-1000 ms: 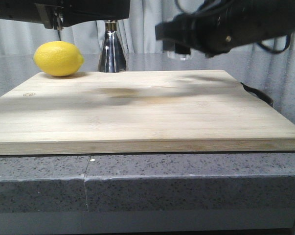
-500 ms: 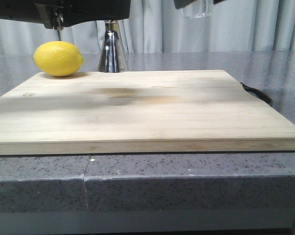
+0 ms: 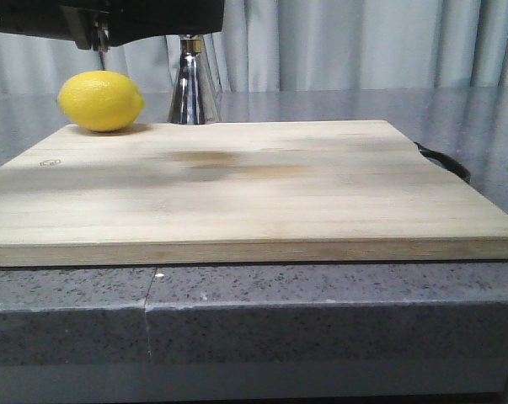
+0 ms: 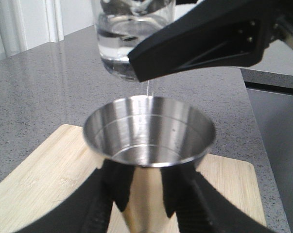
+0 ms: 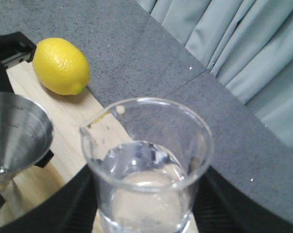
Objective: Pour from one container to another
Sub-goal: 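Lift the beaker with the right gripper over the held jigger, then tilt the beaker with the right gripper, pouring liquid into the jigger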
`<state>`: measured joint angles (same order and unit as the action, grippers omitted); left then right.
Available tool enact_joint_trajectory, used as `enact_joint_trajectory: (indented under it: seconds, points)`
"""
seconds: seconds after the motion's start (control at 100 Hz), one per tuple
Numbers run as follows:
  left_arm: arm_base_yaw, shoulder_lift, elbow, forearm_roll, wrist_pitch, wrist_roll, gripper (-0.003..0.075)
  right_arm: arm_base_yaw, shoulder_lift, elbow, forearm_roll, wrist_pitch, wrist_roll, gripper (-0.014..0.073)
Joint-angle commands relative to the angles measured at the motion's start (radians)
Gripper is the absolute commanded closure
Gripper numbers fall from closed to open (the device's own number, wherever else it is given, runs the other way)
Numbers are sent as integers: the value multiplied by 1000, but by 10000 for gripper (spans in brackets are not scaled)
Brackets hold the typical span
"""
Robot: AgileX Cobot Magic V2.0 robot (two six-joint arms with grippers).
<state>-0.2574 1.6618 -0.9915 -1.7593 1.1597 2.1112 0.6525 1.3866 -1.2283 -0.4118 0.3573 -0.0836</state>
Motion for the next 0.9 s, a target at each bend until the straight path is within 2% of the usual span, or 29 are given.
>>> enact_joint_trajectory:
  seconds: [0.0,0.31,0.89]
  points:
    - [-9,-48,-29,-80,110,-7,489,22,-40,-40,-117,-61,-11,275]
    - [-9,-48,-29,-80,110,-7,489,71,-40,-40,-327,-64,-11,275]
    - [-9,-48,-29,-80,110,-7,489,71,-40,-40,-492,-175,-11,275]
